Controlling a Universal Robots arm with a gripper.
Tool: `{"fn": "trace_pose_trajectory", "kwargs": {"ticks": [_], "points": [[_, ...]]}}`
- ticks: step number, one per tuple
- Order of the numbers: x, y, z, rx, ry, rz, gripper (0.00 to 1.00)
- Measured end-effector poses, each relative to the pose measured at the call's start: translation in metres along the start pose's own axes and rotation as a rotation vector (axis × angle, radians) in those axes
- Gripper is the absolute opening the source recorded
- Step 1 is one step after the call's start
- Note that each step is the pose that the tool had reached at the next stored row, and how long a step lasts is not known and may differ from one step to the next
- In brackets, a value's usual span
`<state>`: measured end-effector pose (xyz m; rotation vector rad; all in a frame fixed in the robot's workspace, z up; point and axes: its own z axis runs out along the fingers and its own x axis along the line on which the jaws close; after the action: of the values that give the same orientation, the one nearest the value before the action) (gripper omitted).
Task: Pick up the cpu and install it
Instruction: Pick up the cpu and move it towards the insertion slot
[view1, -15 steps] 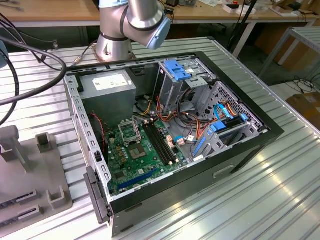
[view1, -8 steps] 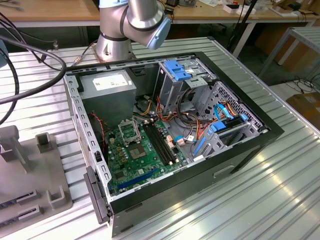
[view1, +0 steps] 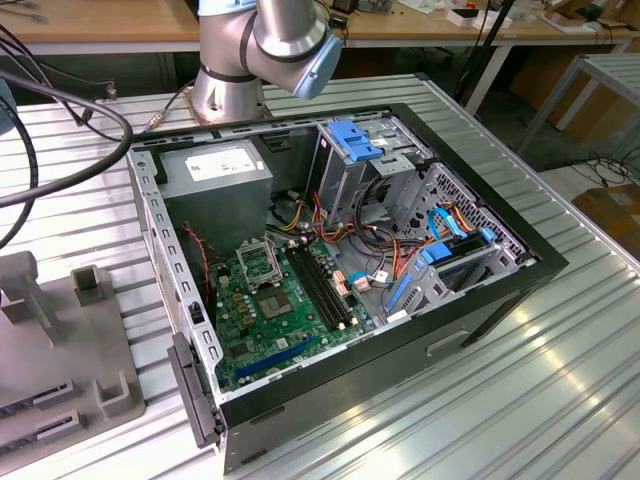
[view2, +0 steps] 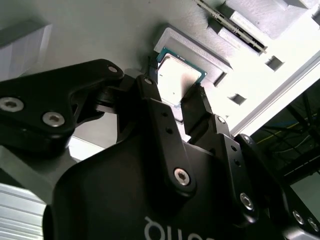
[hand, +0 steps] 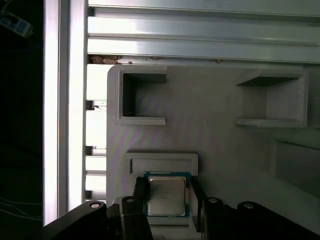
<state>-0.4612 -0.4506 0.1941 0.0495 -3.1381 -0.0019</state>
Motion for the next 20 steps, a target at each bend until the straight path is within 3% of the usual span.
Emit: {"fn": "trace_pose_trajectory", "kwargs": {"ticks": [20], "points": [[0.0,0.0,0.0006,0.0,0.0001,0.0,0.44]]}}
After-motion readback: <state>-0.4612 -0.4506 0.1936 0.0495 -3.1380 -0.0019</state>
